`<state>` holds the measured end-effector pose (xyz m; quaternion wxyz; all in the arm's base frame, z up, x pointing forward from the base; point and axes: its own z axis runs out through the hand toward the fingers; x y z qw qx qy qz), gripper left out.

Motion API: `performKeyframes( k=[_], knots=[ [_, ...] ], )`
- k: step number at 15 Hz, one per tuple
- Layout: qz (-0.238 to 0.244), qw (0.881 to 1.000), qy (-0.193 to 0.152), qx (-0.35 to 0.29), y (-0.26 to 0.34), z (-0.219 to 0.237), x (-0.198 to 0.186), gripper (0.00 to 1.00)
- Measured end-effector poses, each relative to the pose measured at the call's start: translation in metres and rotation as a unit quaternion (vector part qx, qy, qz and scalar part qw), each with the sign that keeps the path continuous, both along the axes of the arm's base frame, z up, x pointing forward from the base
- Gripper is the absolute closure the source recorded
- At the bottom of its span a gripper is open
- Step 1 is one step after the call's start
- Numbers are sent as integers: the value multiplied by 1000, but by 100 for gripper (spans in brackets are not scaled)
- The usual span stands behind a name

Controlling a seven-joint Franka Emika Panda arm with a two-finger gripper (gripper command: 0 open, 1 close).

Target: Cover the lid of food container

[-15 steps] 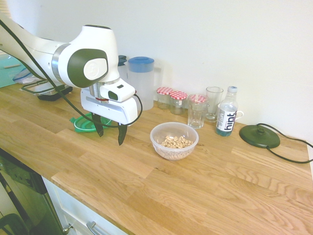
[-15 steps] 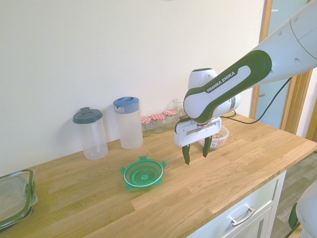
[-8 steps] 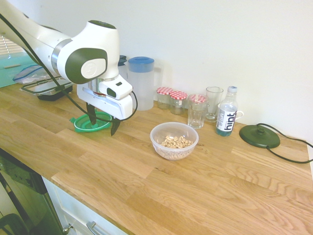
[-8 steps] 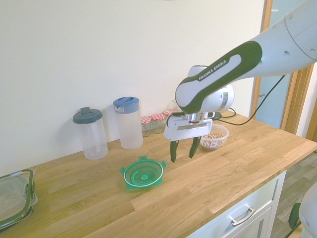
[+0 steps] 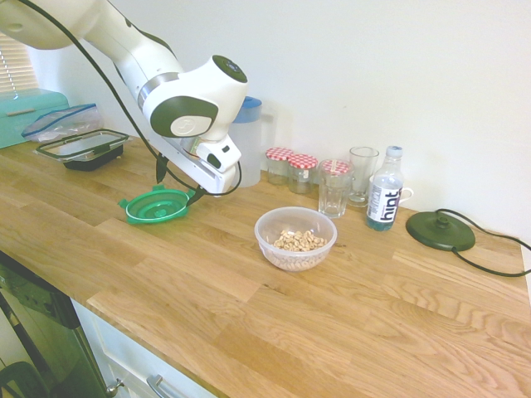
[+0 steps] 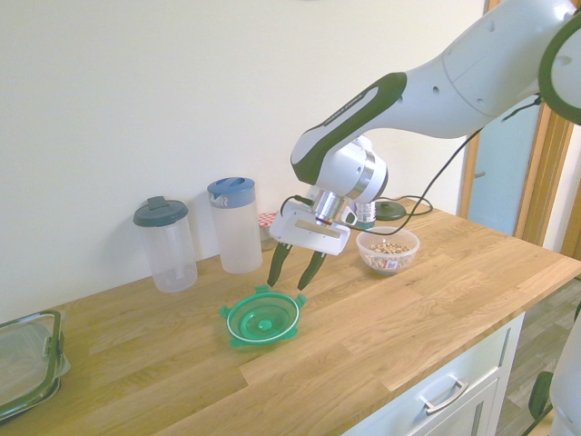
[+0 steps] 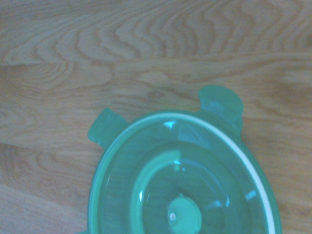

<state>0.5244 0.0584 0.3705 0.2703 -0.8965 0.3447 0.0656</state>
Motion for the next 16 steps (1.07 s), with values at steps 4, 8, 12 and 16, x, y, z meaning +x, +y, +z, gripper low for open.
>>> performKeyframes(
  k=[4, 8, 12, 16],
  knots=[
    [-1, 999, 0, 33, -11, -20, 22, 0],
    [6, 998, 20, 65, -1, -57, 28, 0],
    [-6, 993, 39, 107, 5, -64, 25, 0],
    [-12, 989, 66, 135, 1, -70, 21, 100]
  ],
)
